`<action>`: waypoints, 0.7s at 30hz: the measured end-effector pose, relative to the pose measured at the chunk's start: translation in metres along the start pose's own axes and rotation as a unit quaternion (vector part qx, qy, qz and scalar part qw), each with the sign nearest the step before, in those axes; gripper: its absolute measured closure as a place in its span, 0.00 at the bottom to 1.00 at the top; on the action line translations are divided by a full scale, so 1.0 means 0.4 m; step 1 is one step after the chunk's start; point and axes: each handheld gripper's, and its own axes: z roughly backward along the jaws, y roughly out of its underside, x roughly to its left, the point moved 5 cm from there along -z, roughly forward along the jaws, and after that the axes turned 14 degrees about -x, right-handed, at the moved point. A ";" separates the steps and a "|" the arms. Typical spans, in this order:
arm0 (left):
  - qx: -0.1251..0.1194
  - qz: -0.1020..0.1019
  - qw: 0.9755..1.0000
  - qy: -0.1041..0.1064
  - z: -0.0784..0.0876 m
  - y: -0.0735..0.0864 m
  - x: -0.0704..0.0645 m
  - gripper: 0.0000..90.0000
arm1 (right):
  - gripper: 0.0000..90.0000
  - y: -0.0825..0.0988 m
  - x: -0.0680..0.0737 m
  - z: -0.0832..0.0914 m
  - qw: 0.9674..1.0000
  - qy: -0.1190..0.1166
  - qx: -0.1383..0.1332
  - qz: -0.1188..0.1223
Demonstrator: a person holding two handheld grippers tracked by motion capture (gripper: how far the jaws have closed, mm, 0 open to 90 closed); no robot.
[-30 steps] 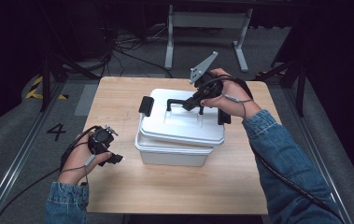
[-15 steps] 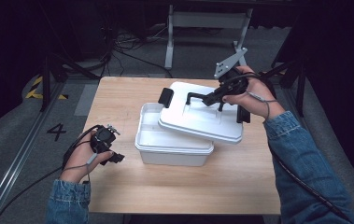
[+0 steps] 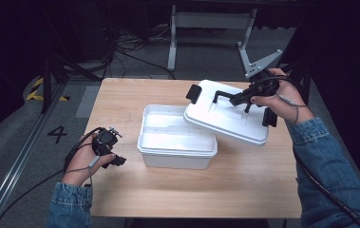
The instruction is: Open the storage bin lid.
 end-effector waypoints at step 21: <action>0.005 0.006 1.000 -0.003 0.001 0.014 -0.001 0.28 | 0.94 0.143 -0.100 0.128 0.995 0.068 -0.005 -0.068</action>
